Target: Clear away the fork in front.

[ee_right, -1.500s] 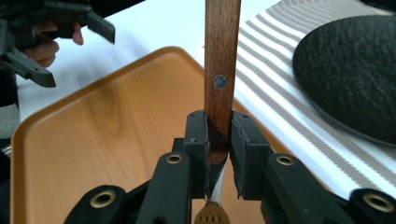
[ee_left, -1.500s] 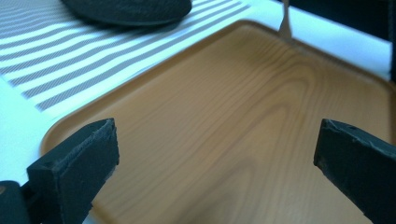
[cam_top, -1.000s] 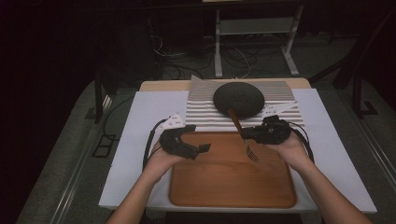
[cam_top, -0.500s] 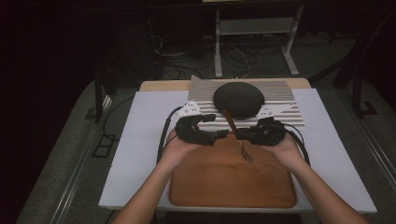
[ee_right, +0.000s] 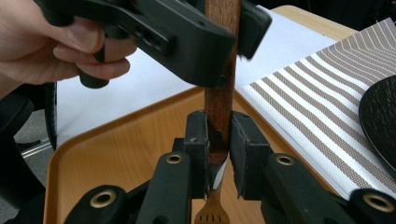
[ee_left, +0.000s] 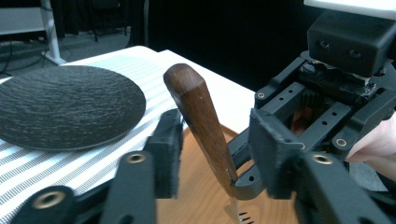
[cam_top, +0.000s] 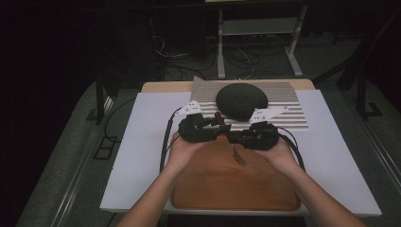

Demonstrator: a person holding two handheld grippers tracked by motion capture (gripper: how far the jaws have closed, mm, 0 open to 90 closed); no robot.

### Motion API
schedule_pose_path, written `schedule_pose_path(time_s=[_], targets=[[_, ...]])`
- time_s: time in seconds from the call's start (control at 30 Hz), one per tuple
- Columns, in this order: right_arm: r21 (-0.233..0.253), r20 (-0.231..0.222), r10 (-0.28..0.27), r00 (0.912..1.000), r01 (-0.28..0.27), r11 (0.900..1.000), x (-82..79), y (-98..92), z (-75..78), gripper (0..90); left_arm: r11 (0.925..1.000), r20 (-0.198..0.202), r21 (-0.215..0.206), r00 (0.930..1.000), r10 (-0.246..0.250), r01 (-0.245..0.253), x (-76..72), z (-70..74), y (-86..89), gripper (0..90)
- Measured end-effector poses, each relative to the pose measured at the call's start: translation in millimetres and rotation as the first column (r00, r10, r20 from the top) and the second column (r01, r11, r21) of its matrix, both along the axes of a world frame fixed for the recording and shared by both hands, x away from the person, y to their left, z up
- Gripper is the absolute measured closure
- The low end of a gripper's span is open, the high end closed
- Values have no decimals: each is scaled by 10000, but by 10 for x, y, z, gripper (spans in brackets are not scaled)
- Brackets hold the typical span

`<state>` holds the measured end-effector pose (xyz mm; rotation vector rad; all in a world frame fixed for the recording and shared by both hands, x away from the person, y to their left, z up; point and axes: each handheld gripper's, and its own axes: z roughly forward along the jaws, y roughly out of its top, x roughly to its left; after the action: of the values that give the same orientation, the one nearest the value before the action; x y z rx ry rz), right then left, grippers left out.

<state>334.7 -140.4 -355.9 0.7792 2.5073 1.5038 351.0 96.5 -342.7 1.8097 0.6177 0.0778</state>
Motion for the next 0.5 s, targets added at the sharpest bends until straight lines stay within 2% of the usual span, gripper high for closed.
schedule_pose_path(time_s=[0.23,0.37,0.5], targets=[[107,88,-97,9999,97,9999,-2,36,-3,764,10000,-239,15,9997,-59,60,7,-56,-7,703],[105,144,-87,9999,85,9999,-7,46,-2,763,9996,-376,-223,9991,-180,172,13,-56,9,751],[141,171,-27,9999,25,9999,-12,59,-2,759,9987,-257,-341,9989,-385,377,3,-44,14,767]])
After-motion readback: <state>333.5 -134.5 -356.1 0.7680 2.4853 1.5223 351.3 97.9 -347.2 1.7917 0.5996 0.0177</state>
